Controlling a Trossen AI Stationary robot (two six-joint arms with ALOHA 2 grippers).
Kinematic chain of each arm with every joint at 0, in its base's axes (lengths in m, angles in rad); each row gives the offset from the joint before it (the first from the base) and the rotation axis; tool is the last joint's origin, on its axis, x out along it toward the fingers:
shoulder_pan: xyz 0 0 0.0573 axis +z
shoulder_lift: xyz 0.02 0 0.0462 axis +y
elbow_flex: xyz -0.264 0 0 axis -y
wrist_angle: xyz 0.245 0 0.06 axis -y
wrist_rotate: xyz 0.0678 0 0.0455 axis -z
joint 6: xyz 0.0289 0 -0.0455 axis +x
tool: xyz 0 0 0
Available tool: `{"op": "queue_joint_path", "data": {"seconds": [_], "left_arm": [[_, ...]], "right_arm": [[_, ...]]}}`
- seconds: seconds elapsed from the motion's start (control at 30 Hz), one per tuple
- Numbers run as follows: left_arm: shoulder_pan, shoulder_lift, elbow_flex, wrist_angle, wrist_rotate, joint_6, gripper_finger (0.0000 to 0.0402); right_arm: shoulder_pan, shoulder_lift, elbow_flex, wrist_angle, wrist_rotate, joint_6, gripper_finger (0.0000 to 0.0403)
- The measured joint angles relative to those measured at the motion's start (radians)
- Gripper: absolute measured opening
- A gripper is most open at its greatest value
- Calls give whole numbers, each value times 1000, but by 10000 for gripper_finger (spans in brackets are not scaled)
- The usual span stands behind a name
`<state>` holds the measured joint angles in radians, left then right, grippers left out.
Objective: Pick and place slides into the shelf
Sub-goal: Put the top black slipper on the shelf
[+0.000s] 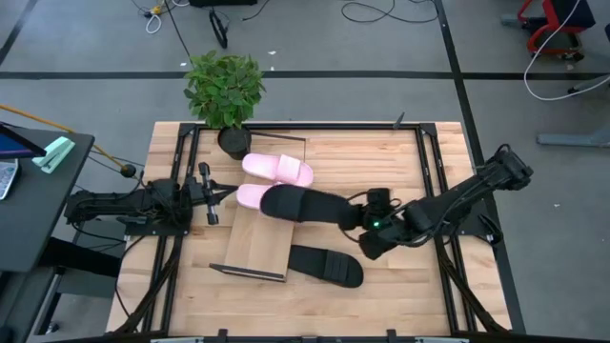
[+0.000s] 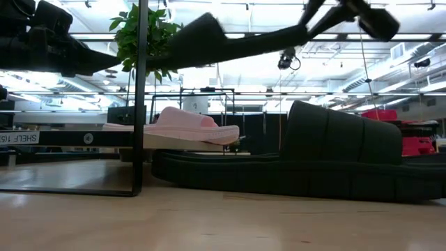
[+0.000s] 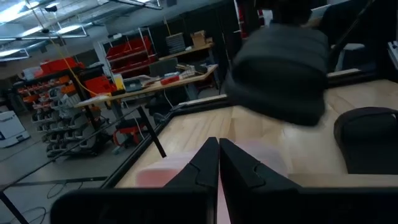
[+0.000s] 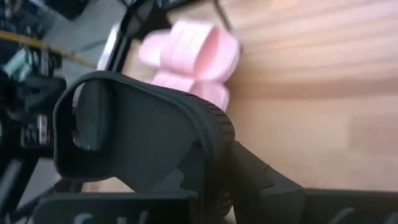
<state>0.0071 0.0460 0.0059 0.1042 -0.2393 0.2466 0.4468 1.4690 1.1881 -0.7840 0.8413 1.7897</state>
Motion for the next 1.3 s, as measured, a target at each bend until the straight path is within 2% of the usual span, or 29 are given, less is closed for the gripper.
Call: {"op": "queue_joint_path", "data": {"seconds": [0.23, 0.33, 0.47, 0.67, 0.83, 0.97, 1.3], "left_arm": [[0, 0, 0, 79, 129, -1, 27], [0, -1, 0, 100, 173, -1, 22], [0, -1, 0, 99, 181, -1, 13], [0, -1, 0, 86, 181, 0, 9], [0, -1, 0, 80, 181, 21, 19], [0, -1, 0, 81, 181, 70, 22], [0, -1, 0, 86, 181, 209, 15]], "right_arm": [[-65, 93, 0, 259, -180, -90, 48], [-91, 137, 0, 398, -224, -108, 48], [-114, 202, 0, 525, -279, -98, 48], [-118, 308, 0, 594, -359, 20, 47], [-120, 378, 0, 694, -367, 87, 47], [-127, 433, 0, 799, -334, 133, 45], [-131, 494, 3, 825, -309, 235, 45]]}}
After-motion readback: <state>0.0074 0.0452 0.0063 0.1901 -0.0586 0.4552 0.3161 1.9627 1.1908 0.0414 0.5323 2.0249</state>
